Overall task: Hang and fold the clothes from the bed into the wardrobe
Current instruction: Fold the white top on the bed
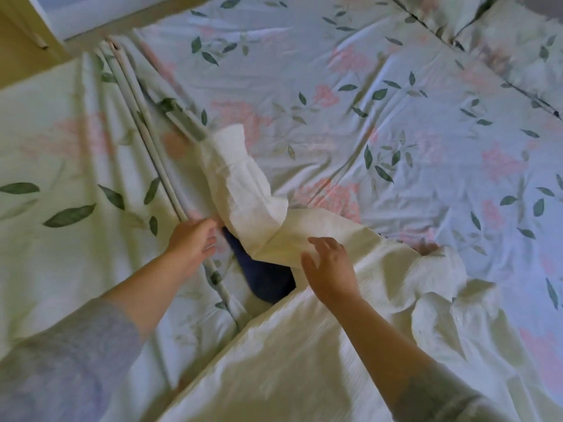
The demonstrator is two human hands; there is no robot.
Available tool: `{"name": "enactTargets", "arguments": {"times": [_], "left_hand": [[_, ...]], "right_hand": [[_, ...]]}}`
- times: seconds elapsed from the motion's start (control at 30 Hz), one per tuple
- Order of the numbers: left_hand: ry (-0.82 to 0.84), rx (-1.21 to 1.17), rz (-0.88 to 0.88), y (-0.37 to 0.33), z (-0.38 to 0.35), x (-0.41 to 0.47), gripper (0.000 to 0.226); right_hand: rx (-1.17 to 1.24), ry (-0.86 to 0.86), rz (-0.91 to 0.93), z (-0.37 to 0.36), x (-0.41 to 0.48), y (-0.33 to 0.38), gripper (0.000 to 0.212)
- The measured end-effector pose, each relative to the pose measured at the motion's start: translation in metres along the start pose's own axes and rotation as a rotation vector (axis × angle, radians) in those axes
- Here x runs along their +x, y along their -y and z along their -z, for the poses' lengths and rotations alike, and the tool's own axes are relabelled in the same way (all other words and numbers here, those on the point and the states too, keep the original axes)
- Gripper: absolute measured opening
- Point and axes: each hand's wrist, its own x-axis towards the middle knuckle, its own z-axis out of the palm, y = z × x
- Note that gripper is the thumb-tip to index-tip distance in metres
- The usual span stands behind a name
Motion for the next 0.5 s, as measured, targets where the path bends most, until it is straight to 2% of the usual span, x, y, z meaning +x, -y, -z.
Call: {"name": "enactTargets", "arguments": {"times": [0.07,0.13,0.2,0.33,0.43,0.5], "left_hand": [[-0.012,-0.034,-0.004,0.011,0.0,-0.001,0.005],[-0.026,-0.05,-0.012,0.022,-0.003,-0.001,0.012],[-0.018,-0.045,-0.019,0.027,-0.008,-0.003,0.008],[0.008,-0.091,-0.047,0.025,-0.013,0.011,0.014],[0.082,-0.171,-0.015,0.021,-0.017,0.025,0.035],[0.089,-0.22,-0.003,0.019,-0.021,0.033,0.027]], "right_hand": [[-0.056,-0.085,-0.038,-0.006,0.004,-0.004,0.04],[-0.088,-0.098,-0.034,-0.009,0.012,-0.01,0.039],[-0.108,-0.084,0.002,-0.006,0.023,-0.012,0.039],[-0.082,-0.009,0.06,0.004,0.062,-0.004,0.044],[-0.062,0.104,0.122,0.001,0.086,0.009,0.052],[0.049,0.135,0.151,-0.008,0.094,0.024,0.056]]}}
